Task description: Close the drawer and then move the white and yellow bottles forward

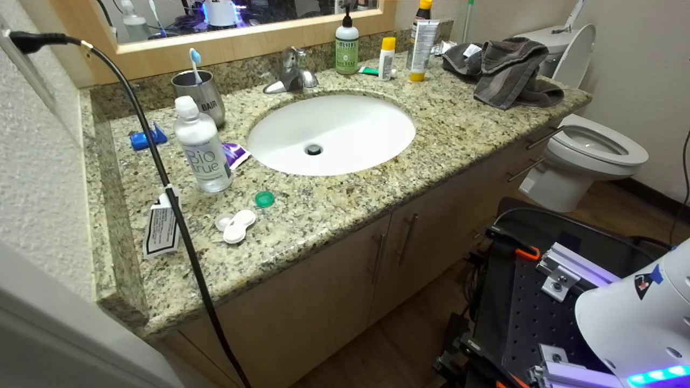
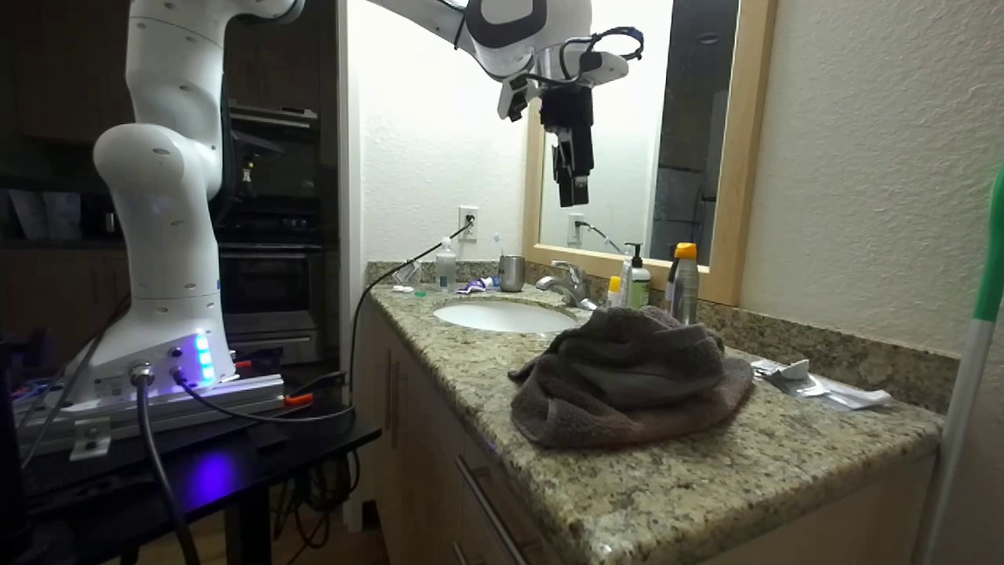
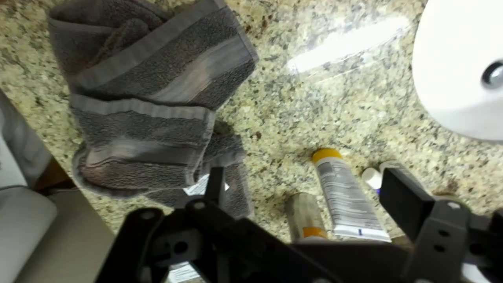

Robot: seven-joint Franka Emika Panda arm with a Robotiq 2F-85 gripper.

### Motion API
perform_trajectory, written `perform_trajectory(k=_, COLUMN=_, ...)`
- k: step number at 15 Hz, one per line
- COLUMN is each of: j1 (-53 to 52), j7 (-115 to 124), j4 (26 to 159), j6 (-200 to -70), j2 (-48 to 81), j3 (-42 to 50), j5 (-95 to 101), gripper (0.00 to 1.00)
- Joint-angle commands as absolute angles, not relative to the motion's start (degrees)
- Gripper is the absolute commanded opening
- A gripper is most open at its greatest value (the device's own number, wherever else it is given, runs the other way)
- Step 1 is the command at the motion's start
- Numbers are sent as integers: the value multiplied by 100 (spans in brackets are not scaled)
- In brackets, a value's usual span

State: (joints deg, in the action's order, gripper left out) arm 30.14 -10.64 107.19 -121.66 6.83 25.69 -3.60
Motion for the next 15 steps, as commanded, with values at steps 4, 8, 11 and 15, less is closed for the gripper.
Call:
perform_trajectory(k=4, j1=3108, j7=-2411, j4=9018, j6=-11409, j2=1858, j3=2406, j5=-500, gripper=100)
perform_trajectory(k=8, j1=3103, j7=-2203, j4=9077, j6=-11610, j2=1816, j3=2220, j5=-404, gripper=100)
perform_trajectory(k=11, j1=3057, j7=-2182, j4=9015, j6=-11641, j2=1912, j3=2134, j5=-328, gripper=100)
perform_trajectory(k=15, j1=3351, j7=-3548, j4=8509, j6=-11080, j2=2337, j3=1842, j5=-716, gripper=100)
